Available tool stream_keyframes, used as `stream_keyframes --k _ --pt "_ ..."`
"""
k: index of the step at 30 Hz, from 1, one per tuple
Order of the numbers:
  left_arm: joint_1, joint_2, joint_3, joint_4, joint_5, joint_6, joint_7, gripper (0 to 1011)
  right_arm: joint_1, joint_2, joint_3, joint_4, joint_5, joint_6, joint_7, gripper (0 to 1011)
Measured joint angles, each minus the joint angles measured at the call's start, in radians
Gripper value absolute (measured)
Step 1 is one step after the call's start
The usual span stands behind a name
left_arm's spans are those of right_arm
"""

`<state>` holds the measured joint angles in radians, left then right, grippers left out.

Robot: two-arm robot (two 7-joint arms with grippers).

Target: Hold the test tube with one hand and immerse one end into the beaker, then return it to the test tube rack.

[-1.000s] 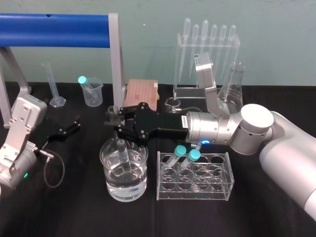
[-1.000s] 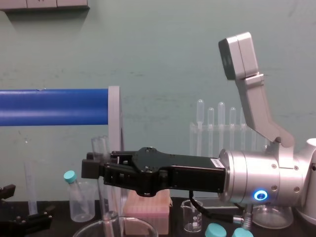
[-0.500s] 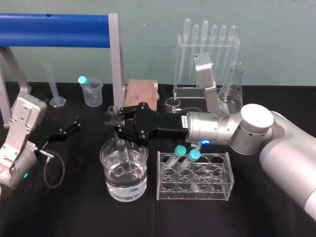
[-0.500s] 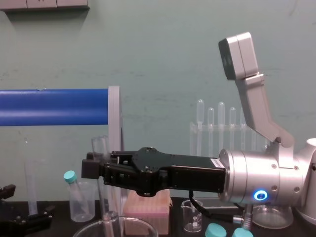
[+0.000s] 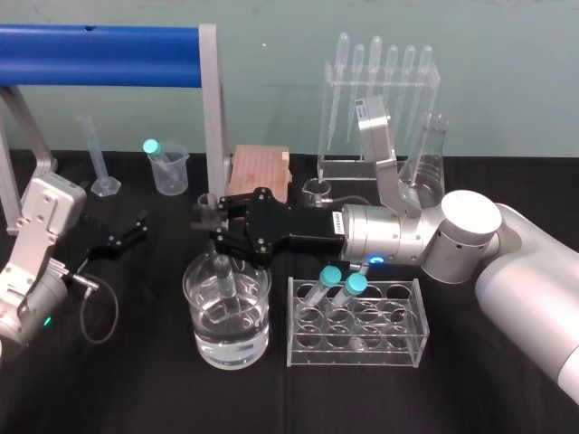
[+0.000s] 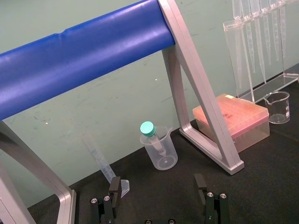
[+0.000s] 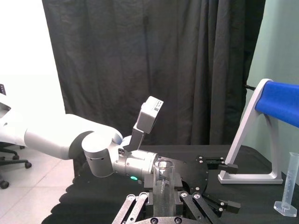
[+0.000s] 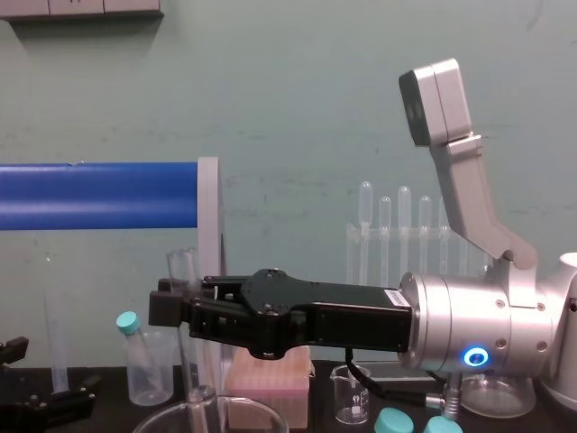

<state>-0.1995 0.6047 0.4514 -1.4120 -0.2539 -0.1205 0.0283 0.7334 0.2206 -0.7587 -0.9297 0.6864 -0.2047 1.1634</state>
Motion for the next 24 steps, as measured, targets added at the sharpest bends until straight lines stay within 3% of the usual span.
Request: stream_keyframes --k 24 --pt "0.000 0.000 0.000 0.000 0.000 0.000 0.000 1000 0.000 0.000 0.000 0.000 0.000 0.000 0.000 226"
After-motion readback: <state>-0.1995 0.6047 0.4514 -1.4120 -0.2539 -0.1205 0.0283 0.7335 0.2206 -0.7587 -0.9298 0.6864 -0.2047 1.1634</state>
